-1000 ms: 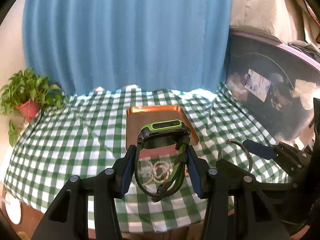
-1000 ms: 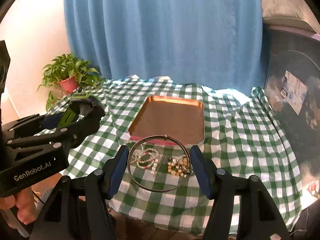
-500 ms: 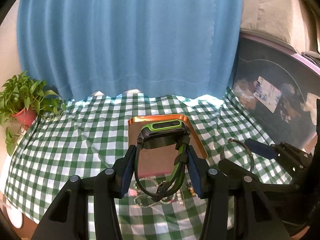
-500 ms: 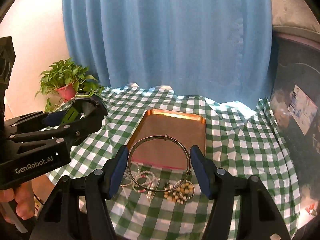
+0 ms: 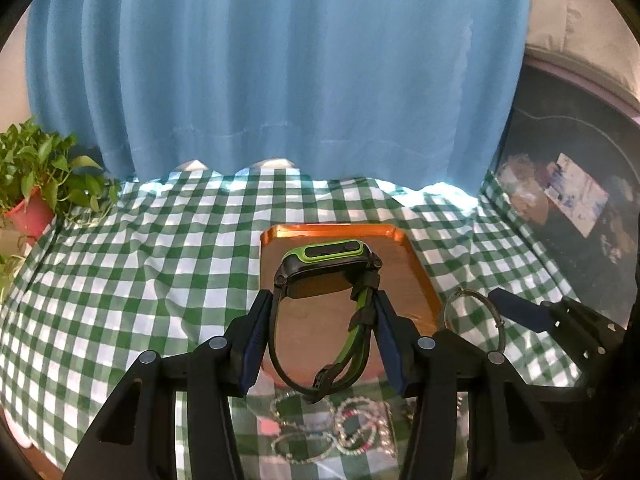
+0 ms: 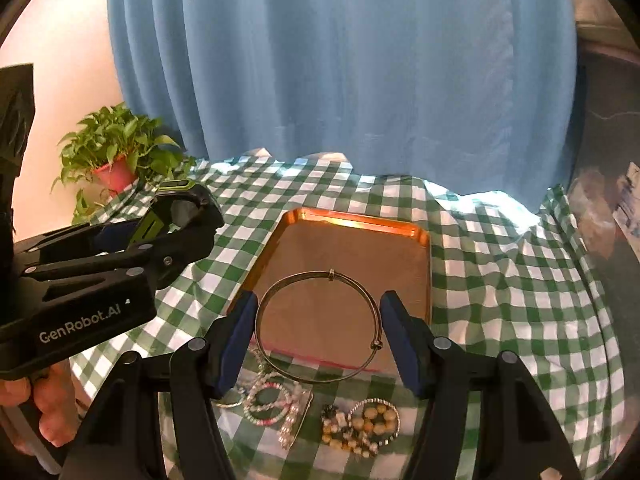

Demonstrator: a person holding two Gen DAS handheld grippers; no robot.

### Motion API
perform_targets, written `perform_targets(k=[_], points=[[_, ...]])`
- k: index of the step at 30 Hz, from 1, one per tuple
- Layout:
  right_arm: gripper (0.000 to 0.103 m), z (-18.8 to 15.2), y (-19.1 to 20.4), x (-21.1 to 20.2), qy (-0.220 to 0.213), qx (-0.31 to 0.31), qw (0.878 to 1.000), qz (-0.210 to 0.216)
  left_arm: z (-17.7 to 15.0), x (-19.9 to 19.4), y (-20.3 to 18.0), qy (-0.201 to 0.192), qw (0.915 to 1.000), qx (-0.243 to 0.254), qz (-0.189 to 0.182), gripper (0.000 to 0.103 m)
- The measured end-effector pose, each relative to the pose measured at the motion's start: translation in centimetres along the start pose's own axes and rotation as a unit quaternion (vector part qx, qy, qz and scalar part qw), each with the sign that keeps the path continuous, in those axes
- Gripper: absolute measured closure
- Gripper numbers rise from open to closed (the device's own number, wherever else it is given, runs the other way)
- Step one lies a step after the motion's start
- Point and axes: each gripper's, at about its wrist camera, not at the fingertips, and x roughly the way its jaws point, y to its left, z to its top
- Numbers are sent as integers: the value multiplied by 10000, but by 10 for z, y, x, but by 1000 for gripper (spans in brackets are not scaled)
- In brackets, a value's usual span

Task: Organize jewelry
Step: 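Carry the fitness band and bangle over the copper tray with both tools, then open the left tool to drop the band while the right tool releases the bangle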

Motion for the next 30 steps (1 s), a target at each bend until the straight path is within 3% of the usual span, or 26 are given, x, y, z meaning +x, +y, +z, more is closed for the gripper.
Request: perform_targets(k=[16, 20, 26, 30], points=[[43, 8, -41, 98, 75, 103, 9999, -104, -10, 123, 37, 450, 9980, -442, -76, 53], [43, -2, -49, 130, 326, 241, 9992, -42, -13, 154, 38, 715, 9961, -498, -99, 53], [43, -18, -49, 162, 724, 327, 9968, 7, -23, 177, 40, 977, 9932, -617, -124, 52], [43, -21, -52, 164, 696, 453, 9965, -9, -26, 179, 40, 943, 9949, -363, 0, 52]])
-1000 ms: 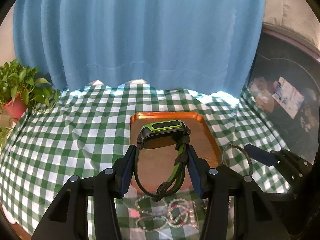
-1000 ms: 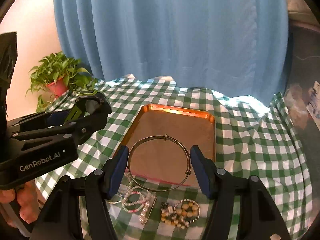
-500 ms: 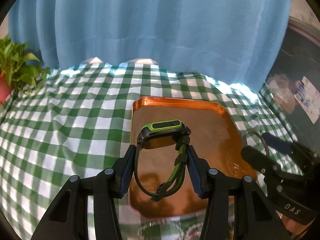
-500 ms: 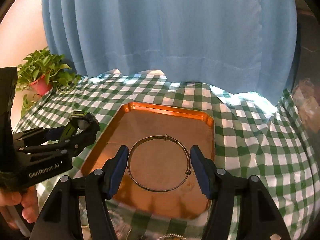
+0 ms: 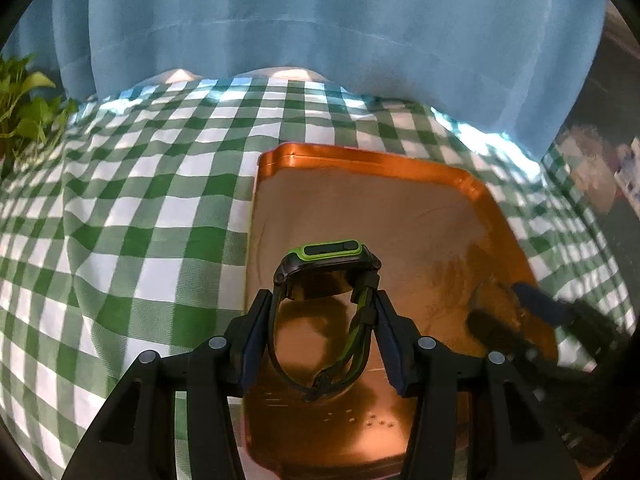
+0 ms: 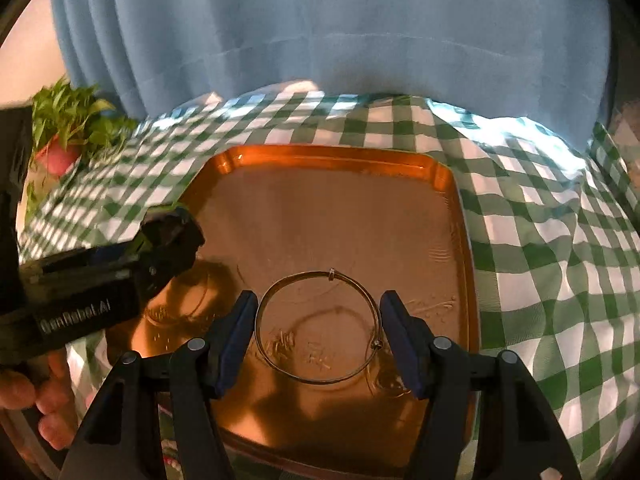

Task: Organize jewelry
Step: 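Open the left tool to drop the band while the right tool releases the bangle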

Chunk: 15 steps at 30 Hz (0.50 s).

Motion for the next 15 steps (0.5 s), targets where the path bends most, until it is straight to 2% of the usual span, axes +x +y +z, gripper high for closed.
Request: perform_targets(k=[6, 9, 11, 13, 15], points=[[43, 5, 2, 6, 123, -73, 9999, 37, -5, 4, -4, 143, 9998, 122, -3, 52], [42, 4, 3, 7, 156, -60, 9999, 5, -6, 0, -11, 64, 9997, 219, -19, 46], [41, 4, 4, 5, 161, -103, 9998, -76, -5, -8, -15, -64, 9994, 318, 146, 37], [35, 5, 3, 2, 128, -121, 9998, -108, -3, -14, -17, -203, 9984, 351, 383, 29], [16, 5, -1, -6, -1, -21, 10000, -37, -2, -21, -13, -285, 9988, 265, 308, 24]])
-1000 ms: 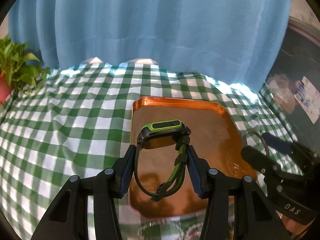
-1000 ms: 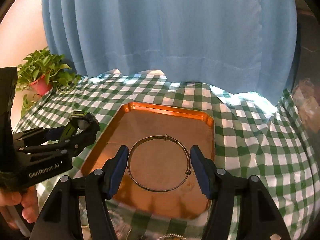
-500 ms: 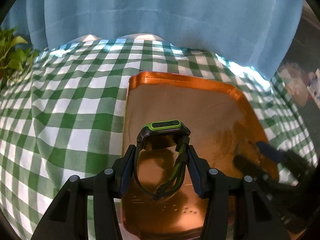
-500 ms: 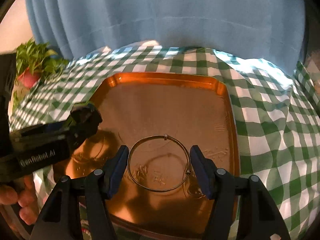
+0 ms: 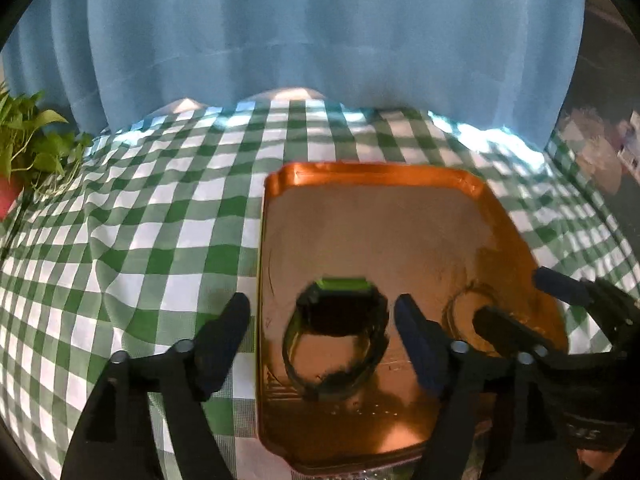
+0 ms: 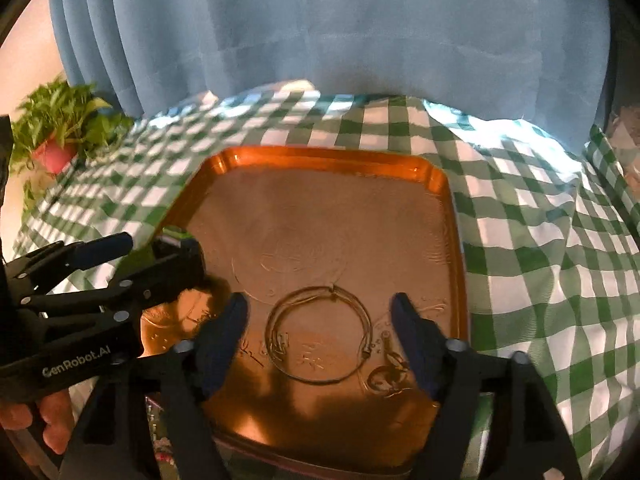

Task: Organize jewelry
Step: 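Open the left tool to drop the band while the right tool releases the bangle, then withdraw both open tools from the tray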

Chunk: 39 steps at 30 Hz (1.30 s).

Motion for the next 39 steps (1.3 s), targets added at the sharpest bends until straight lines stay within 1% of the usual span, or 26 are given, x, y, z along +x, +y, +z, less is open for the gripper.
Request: perform_targets(k=[1, 2, 3, 5, 7, 9, 12, 14, 16, 18, 21, 23, 27, 31, 34, 35, 37, 39], points=[[11, 0, -2, -4, -75, 76, 9999, 59, 0, -3, 3, 3, 9999, -83, -72, 20], [4, -1, -5, -9, -157, 169, 9996, 172, 1, -5, 5, -7, 9998, -150, -132, 20], [3, 0, -6, -12, -194, 210, 9993, 241, 2, -10, 7, -40, 9996, -219, -181, 20], [3, 1, -4, -17, -209, 222, 9990, 327, 3, -19, 7, -108, 9996, -243, -117, 20], [3, 4, -2, -22, -263, 211, 9987, 380, 5, -28, 5, -56, 9998, -185, -40, 20], [3, 4, 1, -31, -363, 190, 9981, 459, 3, -43, 3, -126, 9999, -110, -28, 20], [3, 0, 6, -52, -483, 93, 9971, 573, -9, -73, 1, -278, 9995, -24, -120, 20], [3, -6, 12, -70, -559, -51, 9970, 526, -19, -91, -1, -273, 9995, -46, -125, 20], [3, -17, 20, -90, -644, -208, 9968, 417, -34, -115, -5, -294, 9995, -78, -131, 20], [1, -35, 22, -113, -693, -180, 9965, 433, -55, -140, -10, -400, 9992, -30, -14, 20], [0, -64, 26, -142, -612, -123, 9967, 523, -82, -168, -15, -287, 9996, 54, -35, 20], [0, -86, 33, -164, -560, -234, 9973, 401, -101, -187, -19, -227, 9997, 46, -52, 20], [0, -121, 43, -205, -648, -301, 9968, 356, -138, -232, -22, -300, 9995, 31, -72, 19], [0, -153, 52, -232, -662, -279, 9973, 143, -171, -271, -23, -438, 9986, -97, -276, 19], [0, -176, 56, -253, -937, -220, 9952, 203, -193, -293, -23, -786, 9955, -274, -446, 18], [0, -182, 58, -259, -1040, -260, 9941, 144, -197, -296, -23, -827, 9953, -299, -409, 17], [0, -191, 65, -269, -1145, -497, 9921, -102, -205, -294, -23, -784, 9964, -265, -160, 17], [0, -198, 66, -275, -1167, -595, 9914, 4, -211, -291, -23, -884, 9956, -260, -147, 17]])
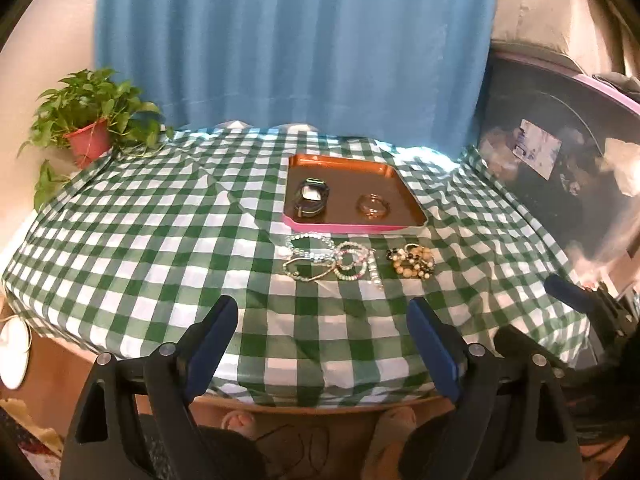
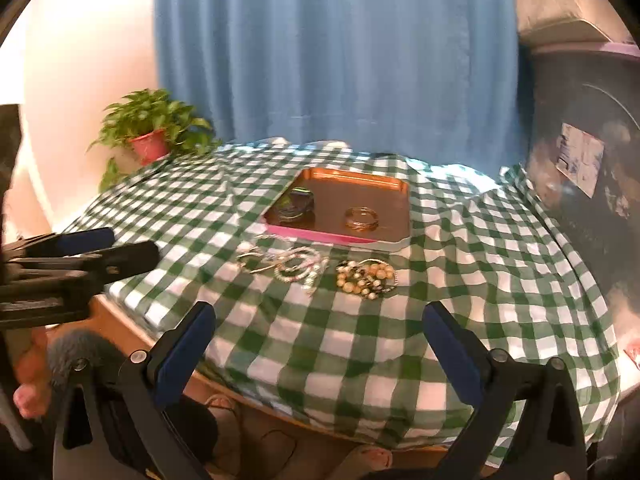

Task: Organize jewelry
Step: 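Withdraw both open tools from the tray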

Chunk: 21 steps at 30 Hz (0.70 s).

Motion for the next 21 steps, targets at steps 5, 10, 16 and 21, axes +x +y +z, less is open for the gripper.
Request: perform_targets(k=[5, 10, 16, 21], points=[[0, -8, -4, -1, -9, 123, 9995, 295, -9, 14, -4, -99, 9986, 493, 137, 10], [0, -14, -10, 11, -72, 209, 9988, 437, -9, 36, -1, 23, 9985, 420, -343, 10], [0, -20, -20, 47, 129, 495, 9952, 833, -11, 64, -12, 55, 9940, 950, -543, 10], [25, -12, -30, 86, 305, 632, 9916, 1087, -2, 103, 5, 332, 9938, 707, -788, 17]])
